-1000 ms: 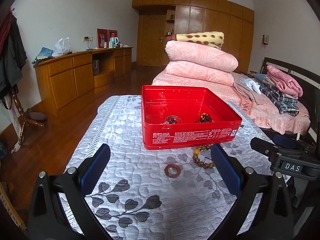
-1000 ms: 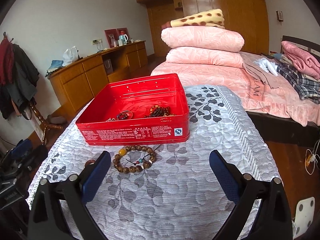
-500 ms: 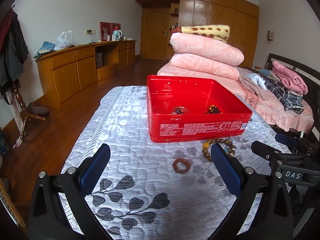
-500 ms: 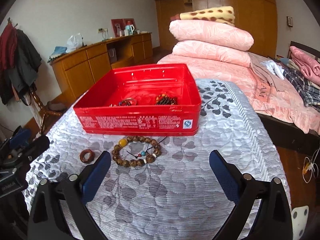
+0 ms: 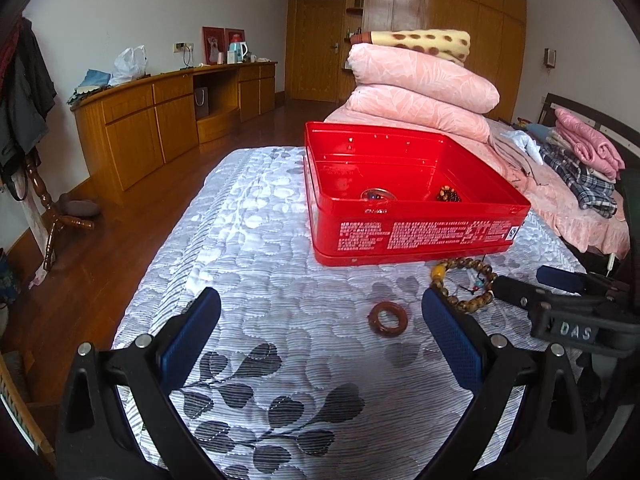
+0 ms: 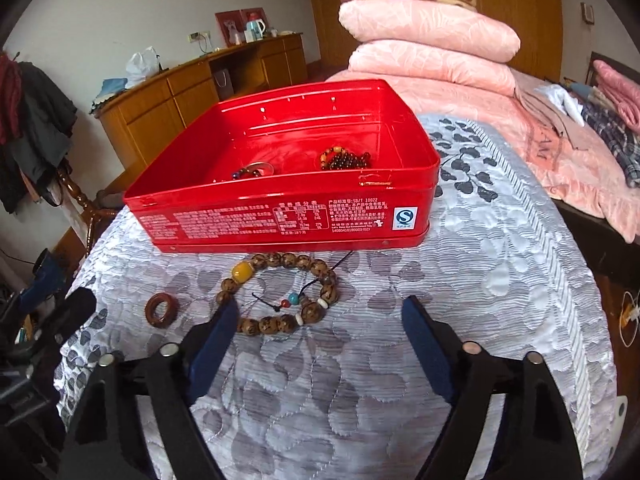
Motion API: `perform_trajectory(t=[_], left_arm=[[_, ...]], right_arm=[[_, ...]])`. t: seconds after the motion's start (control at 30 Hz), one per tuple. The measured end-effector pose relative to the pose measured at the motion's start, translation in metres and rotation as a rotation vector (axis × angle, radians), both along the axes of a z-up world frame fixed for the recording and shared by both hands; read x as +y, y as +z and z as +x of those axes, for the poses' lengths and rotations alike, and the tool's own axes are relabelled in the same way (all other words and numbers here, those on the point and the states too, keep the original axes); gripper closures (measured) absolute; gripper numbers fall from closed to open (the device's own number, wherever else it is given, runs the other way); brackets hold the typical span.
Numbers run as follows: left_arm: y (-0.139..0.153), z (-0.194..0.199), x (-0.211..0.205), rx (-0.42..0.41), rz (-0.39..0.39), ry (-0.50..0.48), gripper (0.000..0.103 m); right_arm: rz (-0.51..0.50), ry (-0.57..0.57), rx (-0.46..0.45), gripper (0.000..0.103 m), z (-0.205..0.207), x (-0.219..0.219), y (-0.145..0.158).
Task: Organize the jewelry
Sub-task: 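Withdraw both tools from the tin back over the quilt, then grasp the brown wooden ring with the left tool while the right grasps the wooden bead bracelet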
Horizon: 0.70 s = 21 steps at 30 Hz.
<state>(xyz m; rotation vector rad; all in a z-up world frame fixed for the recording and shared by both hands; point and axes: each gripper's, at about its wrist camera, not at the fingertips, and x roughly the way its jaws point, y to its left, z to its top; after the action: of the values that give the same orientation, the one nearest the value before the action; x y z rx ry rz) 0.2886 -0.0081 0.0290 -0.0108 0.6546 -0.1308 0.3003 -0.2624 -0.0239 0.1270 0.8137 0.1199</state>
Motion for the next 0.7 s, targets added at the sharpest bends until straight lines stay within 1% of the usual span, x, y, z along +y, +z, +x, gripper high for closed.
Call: perform_trajectory(t=[0.13,0.2,0.3,0.37,0.43,0.47,0.5,0.6,0.67,0.7], left_arm=[[-0.002,0.002,-0.002,0.006,0.000,-0.008,0.006],[-0.003,0.003,-0.003,0.006,0.001,-0.013,0.006],[-0.004,0.005,-0.003,0.010,-0.002,-0.016,0.006],[-0.005,0.005,-0.002,0.016,-0.007,-0.017,0.006],[-0.006,0.006,-0.002,0.020,-0.009,-0.020,0.006],[-0.006,0.007,-0.003,0.022,-0.008,-0.023,0.006],[-0.007,0.007,-0.003,0.023,-0.006,-0.025,0.006],[-0.007,0.007,-0.007,0.029,-0.002,-0.039,0.006],[-0.008,0.007,-0.011,0.036,0.002,-0.046,0.006],[-0.008,0.007,-0.011,0.037,0.002,-0.048,0.006]], right_arm=[[0.012,-0.004,0.026,0.033,0.009,-0.002,-0.005],[0.012,-0.001,0.041,0.040,0.014,-0.001,-0.009],[0.011,-0.001,0.067,0.043,0.020,0.001,-0.015],[-0.006,-0.001,0.068,0.044,0.022,0.003,-0.017],[-0.028,-0.001,0.070,0.048,0.025,0.006,-0.017],[-0.042,-0.005,0.070,0.053,0.026,0.008,-0.017],[-0.053,-0.006,0.068,0.061,0.025,0.009,-0.017],[-0.045,0.002,0.067,0.078,0.025,0.008,-0.017],[-0.042,0.003,0.065,0.086,0.025,0.004,-0.017],[-0.026,0.006,0.066,0.087,0.024,0.000,-0.016]])
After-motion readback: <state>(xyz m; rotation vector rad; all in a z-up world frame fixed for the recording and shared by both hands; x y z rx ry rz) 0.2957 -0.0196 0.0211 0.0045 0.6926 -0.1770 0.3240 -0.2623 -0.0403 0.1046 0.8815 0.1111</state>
